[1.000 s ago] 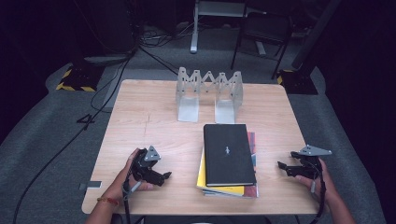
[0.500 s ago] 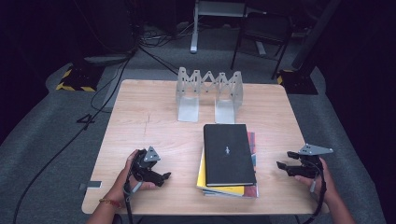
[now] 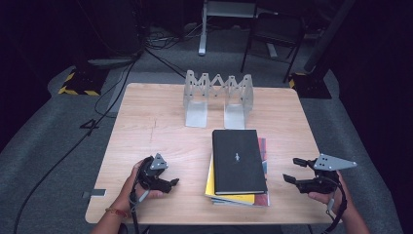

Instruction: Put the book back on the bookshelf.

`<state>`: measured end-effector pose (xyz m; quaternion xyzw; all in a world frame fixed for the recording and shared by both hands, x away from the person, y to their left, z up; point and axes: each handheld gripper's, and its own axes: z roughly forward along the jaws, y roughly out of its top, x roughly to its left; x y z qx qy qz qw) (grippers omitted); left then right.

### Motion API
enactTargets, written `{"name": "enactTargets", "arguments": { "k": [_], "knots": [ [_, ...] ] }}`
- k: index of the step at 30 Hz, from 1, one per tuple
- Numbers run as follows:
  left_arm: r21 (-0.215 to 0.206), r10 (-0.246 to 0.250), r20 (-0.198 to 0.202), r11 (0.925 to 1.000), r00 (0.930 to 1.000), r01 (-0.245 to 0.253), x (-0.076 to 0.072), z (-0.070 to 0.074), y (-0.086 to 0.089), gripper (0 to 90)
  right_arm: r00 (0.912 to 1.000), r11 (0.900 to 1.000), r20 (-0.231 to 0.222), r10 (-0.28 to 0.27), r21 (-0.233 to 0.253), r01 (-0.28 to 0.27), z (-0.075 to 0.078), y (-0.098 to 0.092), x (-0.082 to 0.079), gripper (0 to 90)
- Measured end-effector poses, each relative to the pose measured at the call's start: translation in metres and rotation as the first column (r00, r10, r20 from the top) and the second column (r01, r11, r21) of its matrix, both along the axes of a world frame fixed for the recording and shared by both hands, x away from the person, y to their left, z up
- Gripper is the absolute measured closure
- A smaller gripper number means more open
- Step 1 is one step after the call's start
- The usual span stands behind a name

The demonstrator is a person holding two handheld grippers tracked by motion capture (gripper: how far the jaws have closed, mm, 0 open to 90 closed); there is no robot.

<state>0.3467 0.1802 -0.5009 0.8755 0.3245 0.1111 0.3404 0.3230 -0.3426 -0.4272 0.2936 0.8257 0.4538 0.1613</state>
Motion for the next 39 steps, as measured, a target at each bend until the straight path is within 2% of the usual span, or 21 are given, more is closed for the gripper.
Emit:
{"name": "enactTargets", "arguments": {
  "k": [6,7,13,18,21,24,28,31,33,35,37,38,39],
  "knots": [
    [-0.002,0.001,0.03,1.0,0.9996,-0.001,0.001,0.007,-0.007,21.3,0.9947,0.995,0.018,0.101,-0.015,-0.101,0.011,0.027,-0.02,24.9],
    [-0.002,0.001,0.03,1.0,0.9996,-0.001,0.001,0.007,-0.007,21.3,0.9947,0.995,0.018,0.101,-0.015,-0.101,0.011,0.027,-0.02,24.9],
    [-0.013,-0.016,0.064,0.9998,0.9978,0.017,0.004,0.015,-0.019,22.5,0.9781,0.978,0.014,0.208,-0.041,-0.207,0.014,0.053,-0.034,24.1],
    [-0.025,-0.03,0.08,0.9992,0.9963,0.032,0.009,0.021,-0.028,22.6,0.9698,0.968,-0.001,0.244,-0.055,-0.243,0.013,0.065,-0.038,23.9],
    [-0.033,-0.027,0.102,0.999,0.9945,0.03,0.013,0.025,-0.034,22.8,0.9711,0.969,-0.024,0.238,-0.066,-0.239,0.009,0.072,-0.036,23.9],
    [-0.048,-0.042,0.106,0.9977,0.9934,0.048,0.018,0.029,-0.042,22.8,0.9717,0.971,-0.049,0.231,-0.06,-0.234,0.004,0.076,-0.032,23.9],
    [-0.064,-0.066,0.125,0.9952,0.99,0.074,0.022,0.035,-0.054,22.8,0.9732,0.97,-0.055,0.223,-0.084,-0.227,-0.001,0.082,-0.029,24.1],
    [-0.043,-0.091,0.133,0.9943,0.9869,0.098,0.023,0.034,-0.065,24.0,0.9731,0.971,-0.061,0.222,-0.074,-0.227,-0.003,0.085,-0.027,23.6],
    [-0.039,-0.112,0.118,0.9924,0.9867,0.117,0.024,0.031,-0.067,24.3,0.9764,0.973,-0.047,0.211,-0.083,-0.214,-0.003,0.088,-0.027,23.1],
    [-0.043,-0.125,0.116,0.9904,0.9853,0.131,0.022,0.03,-0.068,24.7,0.9771,0.976,-0.058,0.205,-0.057,-0.208,-0.003,0.088,-0.025,23.2],
    [-0.051,-0.135,0.107,0.9886,0.985,0.141,0.02,0.029,-0.069,24.6,0.9772,0.977,-0.056,0.205,-0.055,-0.208,-0.002,0.088,-0.025,23.2],
    [-0.072,-0.147,0.1,0.9853,0.984,0.155,0.018,0.03,-0.071,24.2,0.9782,0.977,-0.047,0.202,-0.064,-0.205,-0.002,0.089,-0.025,23.1],
    [-0.075,-0.161,0.098,0.9829,0.9821,0.168,0.017,0.03,-0.073,23.5,0.9784,0.977,-0.047,0.201,-0.062,-0.204,-0.002,0.089,-0.025,23.3]
  ]
}}
